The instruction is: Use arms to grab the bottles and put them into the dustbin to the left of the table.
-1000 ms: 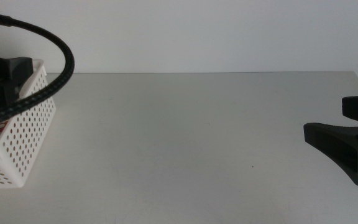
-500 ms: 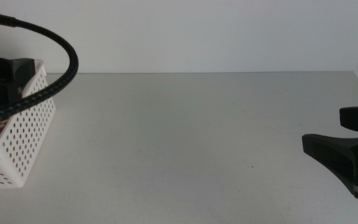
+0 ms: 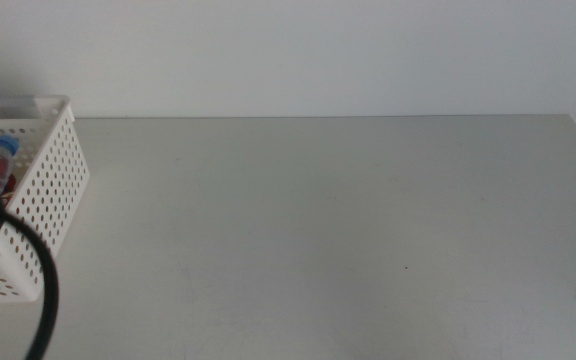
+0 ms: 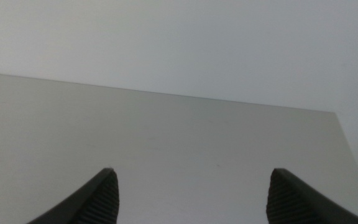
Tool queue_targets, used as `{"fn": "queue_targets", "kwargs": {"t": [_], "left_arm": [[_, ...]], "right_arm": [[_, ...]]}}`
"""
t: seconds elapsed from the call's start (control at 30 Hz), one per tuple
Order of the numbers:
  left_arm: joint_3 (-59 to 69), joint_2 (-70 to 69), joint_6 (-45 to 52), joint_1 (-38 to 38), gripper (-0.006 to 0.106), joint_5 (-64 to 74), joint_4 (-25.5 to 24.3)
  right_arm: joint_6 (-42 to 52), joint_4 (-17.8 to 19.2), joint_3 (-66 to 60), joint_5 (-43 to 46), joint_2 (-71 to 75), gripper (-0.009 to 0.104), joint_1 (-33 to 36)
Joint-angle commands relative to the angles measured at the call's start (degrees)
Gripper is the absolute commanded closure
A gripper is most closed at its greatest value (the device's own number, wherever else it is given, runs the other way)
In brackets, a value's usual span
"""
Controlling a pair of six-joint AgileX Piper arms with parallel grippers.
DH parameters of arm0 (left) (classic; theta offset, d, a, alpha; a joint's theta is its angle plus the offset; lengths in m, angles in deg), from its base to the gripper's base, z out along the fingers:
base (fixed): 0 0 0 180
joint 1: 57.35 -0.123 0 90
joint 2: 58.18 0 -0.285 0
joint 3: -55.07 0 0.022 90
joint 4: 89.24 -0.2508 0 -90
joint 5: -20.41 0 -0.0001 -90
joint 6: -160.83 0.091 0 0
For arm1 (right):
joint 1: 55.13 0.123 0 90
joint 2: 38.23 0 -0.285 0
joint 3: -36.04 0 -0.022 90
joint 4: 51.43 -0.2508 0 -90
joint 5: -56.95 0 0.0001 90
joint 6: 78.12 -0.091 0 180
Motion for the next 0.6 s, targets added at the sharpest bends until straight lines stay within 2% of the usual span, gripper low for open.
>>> {"fn": "queue_targets", "kwargs": {"t": [0.0, 0.1, 0.17, 0.4, 0.57], "left_arm": [[3.3, -4.7, -0.9, -1.5, 0.007, -5.2, -0.2], [9.0, -12.9, -0.9, -2.0, 0.007, -5.2, -4.3], [12.4, -17.3, -0.9, -2.0, 0.007, -5.2, -5.1], [22.2, -28.5, -0.9, -2.0, 0.007, -5.1, -1.7], [26.3, -30.3, -0.9, -2.0, 0.007, -5.1, -1.7]], "right_arm": [[0.2, 1.3, -2.8, 5.4, 4.5, 0.035, -3.2], [0.2, 2.1, -7.5, 5.3, 10.8, 0.035, -5.2], [0.2, 2.1, -10.2, 5.3, 14.5, 0.035, -6.0], [0.2, 2.5, -18.0, 5.3, 22.2, 0.035, -6.5], [0.2, 2.3, -21.0, 5.6, 23.3, 0.035, -6.6]]}}
